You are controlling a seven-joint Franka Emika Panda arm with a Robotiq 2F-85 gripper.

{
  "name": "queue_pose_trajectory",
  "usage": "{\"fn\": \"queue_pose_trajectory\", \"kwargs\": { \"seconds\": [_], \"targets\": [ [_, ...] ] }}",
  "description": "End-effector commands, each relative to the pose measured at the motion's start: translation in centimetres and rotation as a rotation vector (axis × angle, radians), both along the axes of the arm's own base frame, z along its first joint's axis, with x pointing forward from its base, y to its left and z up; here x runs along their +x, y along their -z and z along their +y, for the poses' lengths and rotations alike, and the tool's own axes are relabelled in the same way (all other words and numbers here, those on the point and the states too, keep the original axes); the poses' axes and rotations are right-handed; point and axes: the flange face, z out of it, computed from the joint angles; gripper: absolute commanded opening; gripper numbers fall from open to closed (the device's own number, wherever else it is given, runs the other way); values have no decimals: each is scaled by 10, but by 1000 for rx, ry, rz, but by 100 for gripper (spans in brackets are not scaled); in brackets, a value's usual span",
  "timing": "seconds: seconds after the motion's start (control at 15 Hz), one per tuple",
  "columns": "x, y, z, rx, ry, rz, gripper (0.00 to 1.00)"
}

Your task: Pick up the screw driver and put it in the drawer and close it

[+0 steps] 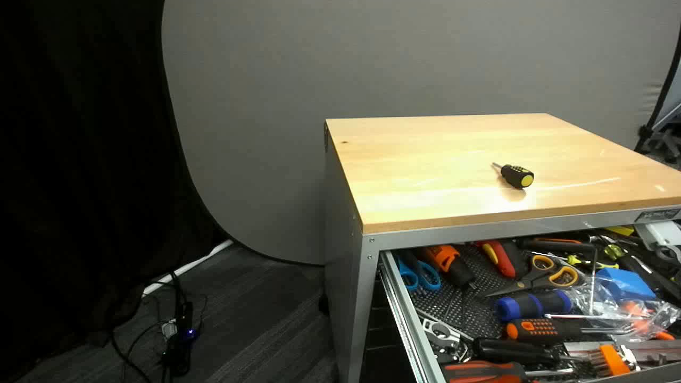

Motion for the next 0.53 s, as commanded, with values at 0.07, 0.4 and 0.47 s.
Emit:
{"fn": "queue_pose_trajectory", "kwargs": {
  "seconds": [0.07,0.4,0.47],
  "targets": [
    [2,-5,1,3,0,-10,100],
    [11,-6,3,-5,18,-18,100],
    [21,-3,10,4,11,-23,100]
  ]
}}
